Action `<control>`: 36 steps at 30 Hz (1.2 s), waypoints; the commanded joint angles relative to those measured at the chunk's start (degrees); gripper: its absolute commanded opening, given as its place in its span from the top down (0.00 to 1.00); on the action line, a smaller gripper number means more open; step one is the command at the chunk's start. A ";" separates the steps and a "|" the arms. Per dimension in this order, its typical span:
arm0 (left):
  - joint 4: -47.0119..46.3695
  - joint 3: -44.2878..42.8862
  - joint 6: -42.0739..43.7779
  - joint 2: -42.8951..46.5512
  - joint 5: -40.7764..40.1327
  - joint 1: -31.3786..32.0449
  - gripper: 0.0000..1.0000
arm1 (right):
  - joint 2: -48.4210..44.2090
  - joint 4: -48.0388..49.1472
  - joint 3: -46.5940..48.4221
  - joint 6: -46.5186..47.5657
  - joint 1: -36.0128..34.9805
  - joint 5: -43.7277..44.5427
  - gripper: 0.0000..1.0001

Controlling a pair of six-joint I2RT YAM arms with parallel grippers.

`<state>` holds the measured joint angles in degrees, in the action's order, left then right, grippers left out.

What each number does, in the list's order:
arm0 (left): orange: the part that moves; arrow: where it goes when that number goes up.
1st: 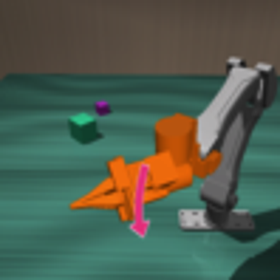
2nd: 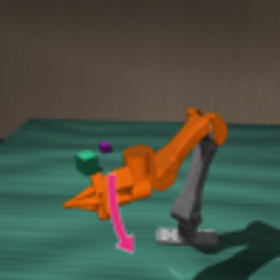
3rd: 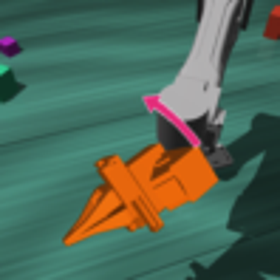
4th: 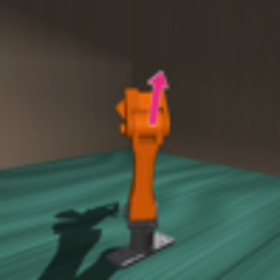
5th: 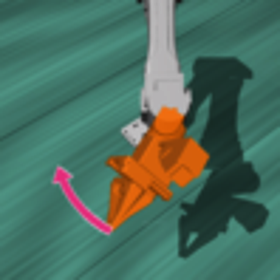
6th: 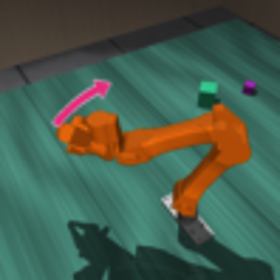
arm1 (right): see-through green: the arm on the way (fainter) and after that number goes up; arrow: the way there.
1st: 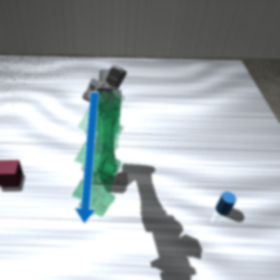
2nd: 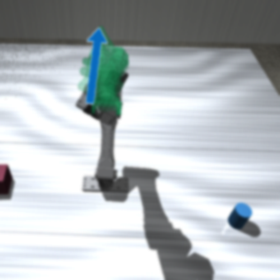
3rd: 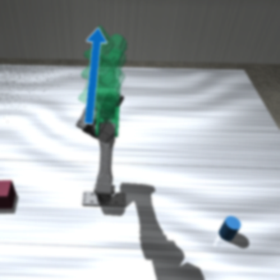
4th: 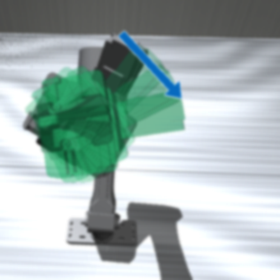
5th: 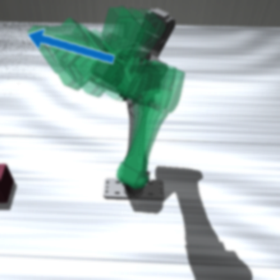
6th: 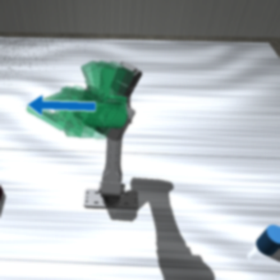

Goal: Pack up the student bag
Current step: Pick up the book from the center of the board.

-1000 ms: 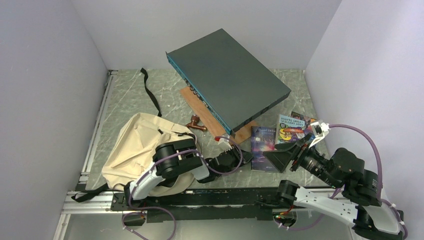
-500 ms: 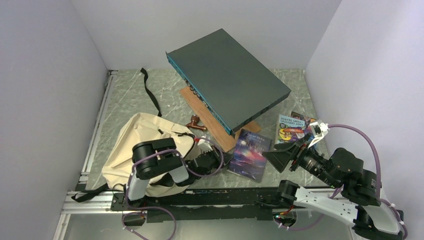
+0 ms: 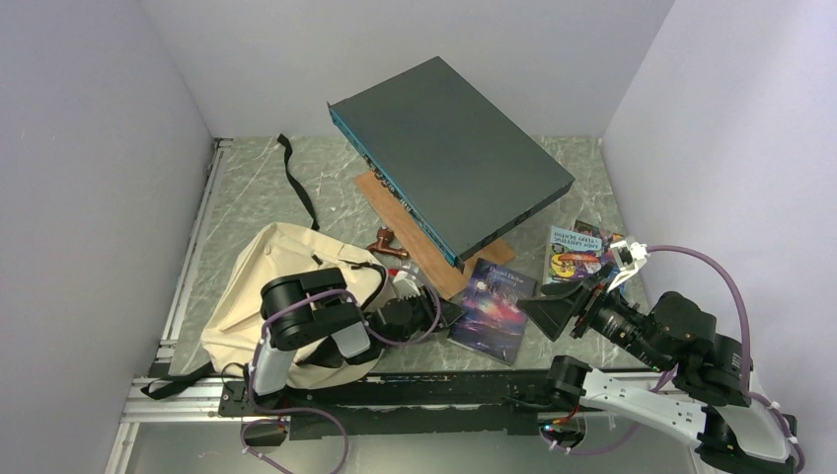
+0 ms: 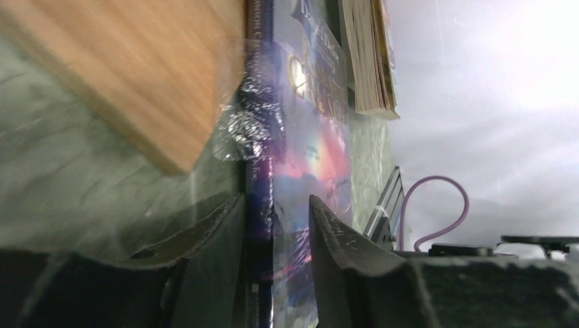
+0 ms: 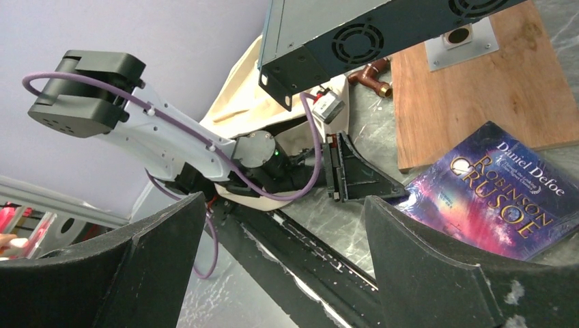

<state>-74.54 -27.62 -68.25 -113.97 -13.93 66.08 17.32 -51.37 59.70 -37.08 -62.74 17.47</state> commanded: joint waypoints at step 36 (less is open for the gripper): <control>59.90 -0.10 17.78 50.21 18.35 -5.88 1.00 | 6.94 8.20 -5.66 3.73 -0.01 -1.99 0.09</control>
<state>-29.21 -26.35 -55.70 -76.90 9.50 60.10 22.11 -48.27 55.33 -35.46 -62.74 17.23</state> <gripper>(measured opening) 0.138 0.907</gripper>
